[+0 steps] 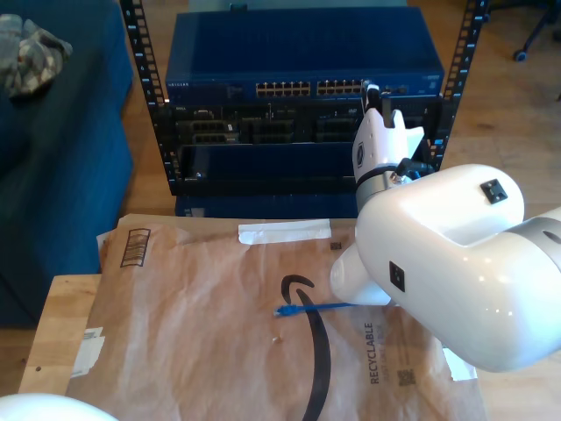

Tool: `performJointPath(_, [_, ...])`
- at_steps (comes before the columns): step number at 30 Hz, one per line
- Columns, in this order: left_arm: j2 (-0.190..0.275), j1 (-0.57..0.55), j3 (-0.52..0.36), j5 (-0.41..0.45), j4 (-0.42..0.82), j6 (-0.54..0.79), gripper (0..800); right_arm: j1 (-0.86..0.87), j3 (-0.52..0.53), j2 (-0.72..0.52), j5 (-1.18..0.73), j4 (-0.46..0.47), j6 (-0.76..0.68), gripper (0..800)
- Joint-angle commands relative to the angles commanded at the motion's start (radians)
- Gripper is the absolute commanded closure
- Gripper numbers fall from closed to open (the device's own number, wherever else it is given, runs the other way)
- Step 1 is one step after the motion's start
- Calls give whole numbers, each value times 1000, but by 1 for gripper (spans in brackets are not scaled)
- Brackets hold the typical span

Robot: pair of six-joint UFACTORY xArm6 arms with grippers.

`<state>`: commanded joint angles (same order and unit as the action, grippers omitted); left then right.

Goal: Grab the cable and plug it in

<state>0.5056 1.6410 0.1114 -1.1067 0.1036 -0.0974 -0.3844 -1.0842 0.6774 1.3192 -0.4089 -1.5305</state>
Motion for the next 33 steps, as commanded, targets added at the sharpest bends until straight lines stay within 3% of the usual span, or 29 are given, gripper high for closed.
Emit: performJointPath(33, [0,0,0,0,0,0,0,21,-15,17,-14,32,49,800])
